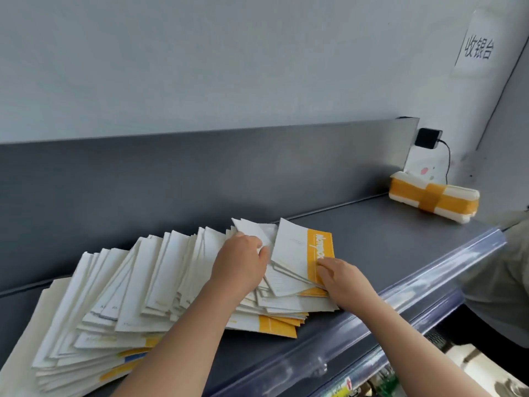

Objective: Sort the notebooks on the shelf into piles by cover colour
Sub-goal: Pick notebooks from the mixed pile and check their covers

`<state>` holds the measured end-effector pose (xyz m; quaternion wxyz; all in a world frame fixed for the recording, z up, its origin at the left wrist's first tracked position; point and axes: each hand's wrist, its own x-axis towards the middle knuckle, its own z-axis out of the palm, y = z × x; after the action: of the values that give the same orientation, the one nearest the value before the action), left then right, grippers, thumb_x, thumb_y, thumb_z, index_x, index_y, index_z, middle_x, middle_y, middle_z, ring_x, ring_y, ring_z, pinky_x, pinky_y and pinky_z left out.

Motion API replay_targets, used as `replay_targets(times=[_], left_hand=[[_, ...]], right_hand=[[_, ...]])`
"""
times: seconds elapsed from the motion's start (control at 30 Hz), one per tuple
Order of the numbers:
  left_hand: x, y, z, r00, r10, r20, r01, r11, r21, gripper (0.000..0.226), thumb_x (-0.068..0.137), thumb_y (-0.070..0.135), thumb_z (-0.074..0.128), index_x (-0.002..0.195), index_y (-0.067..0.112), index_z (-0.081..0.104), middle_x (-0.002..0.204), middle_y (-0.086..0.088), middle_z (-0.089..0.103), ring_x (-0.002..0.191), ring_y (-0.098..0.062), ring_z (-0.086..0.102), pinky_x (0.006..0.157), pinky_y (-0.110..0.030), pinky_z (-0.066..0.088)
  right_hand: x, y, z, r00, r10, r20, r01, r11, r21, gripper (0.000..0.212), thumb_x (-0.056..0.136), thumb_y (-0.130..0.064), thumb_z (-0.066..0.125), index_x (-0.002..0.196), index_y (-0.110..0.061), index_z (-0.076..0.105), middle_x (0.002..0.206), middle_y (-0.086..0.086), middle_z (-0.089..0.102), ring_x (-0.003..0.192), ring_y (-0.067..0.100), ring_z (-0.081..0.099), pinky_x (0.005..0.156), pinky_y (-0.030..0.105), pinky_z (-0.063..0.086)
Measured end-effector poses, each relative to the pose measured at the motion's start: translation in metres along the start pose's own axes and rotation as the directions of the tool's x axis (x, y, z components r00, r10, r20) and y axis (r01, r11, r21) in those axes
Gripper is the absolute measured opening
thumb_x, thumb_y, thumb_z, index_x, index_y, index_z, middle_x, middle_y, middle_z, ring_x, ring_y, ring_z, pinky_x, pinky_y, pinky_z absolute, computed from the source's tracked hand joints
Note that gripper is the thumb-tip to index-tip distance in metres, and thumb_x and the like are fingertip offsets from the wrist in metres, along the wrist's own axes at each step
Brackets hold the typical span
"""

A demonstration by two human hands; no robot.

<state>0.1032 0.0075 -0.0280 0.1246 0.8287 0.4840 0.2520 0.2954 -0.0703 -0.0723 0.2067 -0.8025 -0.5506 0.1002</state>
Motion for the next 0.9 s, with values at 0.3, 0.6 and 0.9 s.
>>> replay_targets(times=[0.3,0.6,0.9], left_hand=[[0.017,0.018,0.025,0.975,-0.221,-0.022,0.222,0.962,0.162,0.036,0.088,0.04,0.056,0.068,0.013,0.045,0.11,-0.013,0.06,0.081,-0.021,0.057,0.055,-0.027,0.035],[0.013,0.035,0.018,0.931,-0.344,-0.122,0.353,0.933,0.068,0.032,0.086,0.014,0.055,0.066,0.016,0.03,0.065,0.002,0.037,0.054,-0.012,0.034,0.045,-0.024,0.021],[0.015,0.037,0.022,0.916,-0.4,0.046,0.389,0.909,0.147,0.017,0.088,0.025,0.058,0.082,0.016,0.046,0.086,-0.003,0.062,0.072,-0.019,0.057,0.052,-0.026,0.041]], right_hand=[[0.015,0.021,0.0,0.934,-0.329,0.138,0.306,0.938,0.161,0.037,0.1,-0.028,0.038,0.135,-0.033,0.048,0.144,-0.018,0.04,0.131,0.007,0.036,0.116,0.032,0.021],[0.021,0.033,0.003,0.98,-0.196,0.028,0.19,0.971,0.145,0.031,0.099,-0.023,0.033,0.104,-0.013,0.062,0.095,0.003,0.059,0.093,0.02,0.051,0.088,0.033,0.046],[0.017,0.033,-0.004,0.963,-0.263,0.055,0.243,0.941,0.237,0.027,0.098,-0.02,0.039,0.106,-0.008,0.062,0.108,0.011,0.065,0.096,0.028,0.06,0.092,0.028,0.044]])
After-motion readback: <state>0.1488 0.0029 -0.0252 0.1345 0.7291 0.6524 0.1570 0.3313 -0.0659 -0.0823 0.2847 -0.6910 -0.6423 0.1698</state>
